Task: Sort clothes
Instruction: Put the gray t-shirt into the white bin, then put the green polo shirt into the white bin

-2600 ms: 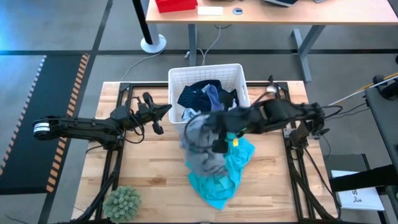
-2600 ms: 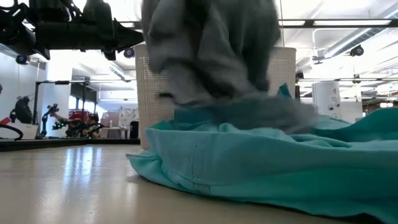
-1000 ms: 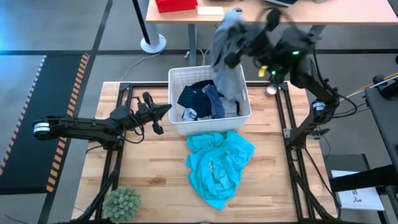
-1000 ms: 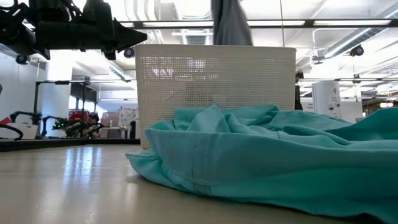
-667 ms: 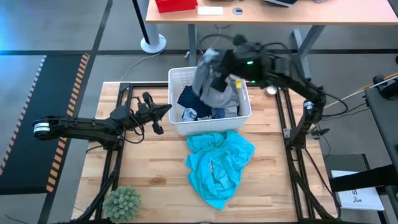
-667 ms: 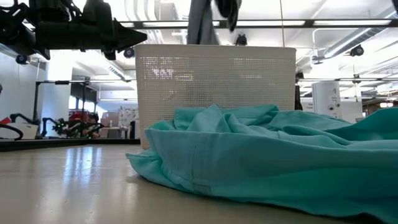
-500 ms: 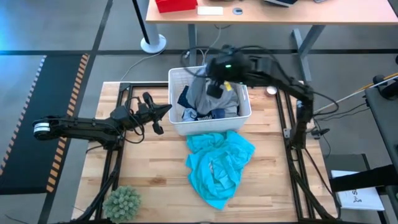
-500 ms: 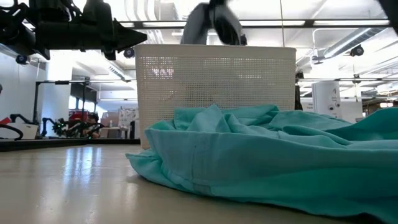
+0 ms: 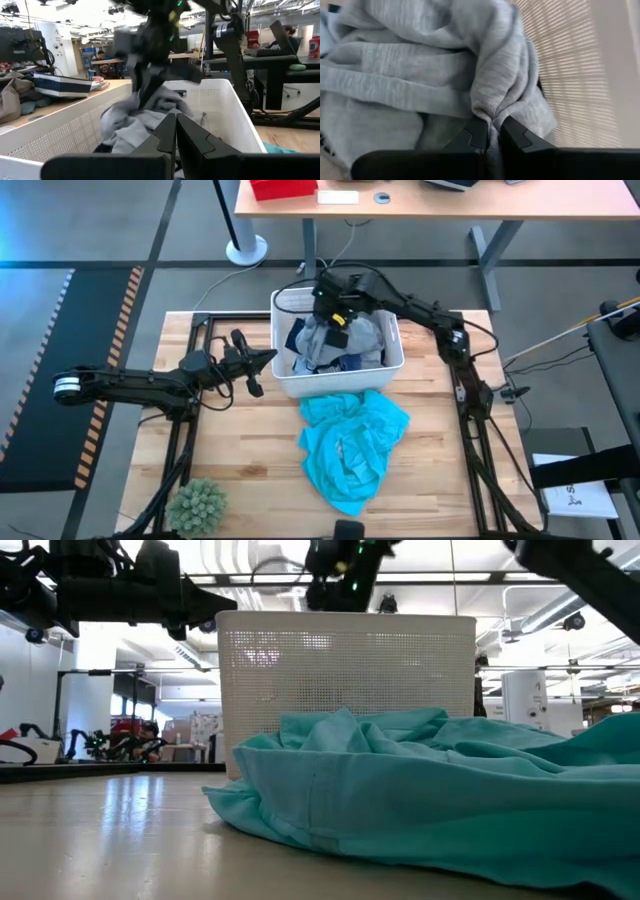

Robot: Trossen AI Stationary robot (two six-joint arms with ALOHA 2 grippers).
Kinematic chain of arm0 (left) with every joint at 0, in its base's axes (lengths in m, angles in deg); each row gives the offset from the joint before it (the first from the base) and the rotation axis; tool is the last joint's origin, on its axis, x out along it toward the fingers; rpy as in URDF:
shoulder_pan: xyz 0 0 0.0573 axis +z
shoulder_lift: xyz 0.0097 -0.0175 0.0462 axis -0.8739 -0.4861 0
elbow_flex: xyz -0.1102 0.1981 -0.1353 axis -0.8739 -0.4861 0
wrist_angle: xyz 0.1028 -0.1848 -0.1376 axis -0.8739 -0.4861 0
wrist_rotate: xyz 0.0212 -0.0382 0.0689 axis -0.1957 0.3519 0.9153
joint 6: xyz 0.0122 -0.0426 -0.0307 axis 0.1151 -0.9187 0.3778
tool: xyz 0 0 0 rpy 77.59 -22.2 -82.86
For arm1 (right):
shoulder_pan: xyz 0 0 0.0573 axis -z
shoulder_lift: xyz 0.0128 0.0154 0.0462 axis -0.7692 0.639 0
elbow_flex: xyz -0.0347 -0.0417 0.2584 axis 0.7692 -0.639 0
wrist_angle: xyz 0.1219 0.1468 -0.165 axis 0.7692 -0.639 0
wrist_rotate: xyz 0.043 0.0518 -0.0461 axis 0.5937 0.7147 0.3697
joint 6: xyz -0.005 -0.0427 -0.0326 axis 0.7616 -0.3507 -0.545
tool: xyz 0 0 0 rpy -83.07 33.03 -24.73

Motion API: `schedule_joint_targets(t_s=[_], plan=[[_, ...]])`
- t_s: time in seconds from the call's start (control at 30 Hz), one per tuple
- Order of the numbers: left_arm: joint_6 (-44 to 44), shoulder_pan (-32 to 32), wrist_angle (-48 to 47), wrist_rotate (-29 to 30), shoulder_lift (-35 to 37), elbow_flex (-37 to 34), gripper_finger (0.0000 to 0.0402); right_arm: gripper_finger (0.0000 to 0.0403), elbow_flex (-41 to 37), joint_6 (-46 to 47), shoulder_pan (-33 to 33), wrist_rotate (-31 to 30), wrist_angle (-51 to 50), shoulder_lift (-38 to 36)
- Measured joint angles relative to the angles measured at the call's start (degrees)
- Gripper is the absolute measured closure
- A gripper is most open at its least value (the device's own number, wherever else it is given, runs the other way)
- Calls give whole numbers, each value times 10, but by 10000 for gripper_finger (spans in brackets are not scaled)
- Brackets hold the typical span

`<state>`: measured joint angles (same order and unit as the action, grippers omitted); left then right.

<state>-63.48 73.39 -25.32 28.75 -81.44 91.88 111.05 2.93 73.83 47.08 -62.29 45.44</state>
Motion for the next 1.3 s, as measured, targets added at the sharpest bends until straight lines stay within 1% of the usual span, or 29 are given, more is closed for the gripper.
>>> schedule_joint_targets(t_s=[0.13, 0.23, 0.4, 0.47, 0.6, 0.7, 0.8, 1.07, 1.2, 1.3], plan=[[0, 0, -2, 0, 0, 0, 402, 401, 0, 0, 16, 41, 4, 29], [0, 0, -2, 0, 0, 0, 402, 401, 0, -3, 19, 56, 4, 56], [-1, 0, -1, 0, 0, 0, 402, 400, 1, -10, 21, 61, 7, 98], [-2, 0, -2, 0, 0, 0, 402, 399, 1, -9, 22, 73, 7, 113], [-2, 0, -4, 0, 0, 0, 402, 378, 1, -7, 21, 82, 0, 120], [-2, 0, -4, 1, 0, 0, 402, 348, 0, 4, 19, 84, -5, 107], [-2, 0, -4, 1, 0, 0, 402, 311, 2, 8, 18, 88, -10, 78], [0, 0, -2, 1, 0, 0, 402, 189, 4, 27, 13, 85, 17, -8], [0, 0, 0, 1, 0, 0, 402, 135, 4, 33, 9, 62, 43, -49], [0, 0, 0, 1, 0, 0, 402, 104, 4, 12, 3, 39, 46, -78]])
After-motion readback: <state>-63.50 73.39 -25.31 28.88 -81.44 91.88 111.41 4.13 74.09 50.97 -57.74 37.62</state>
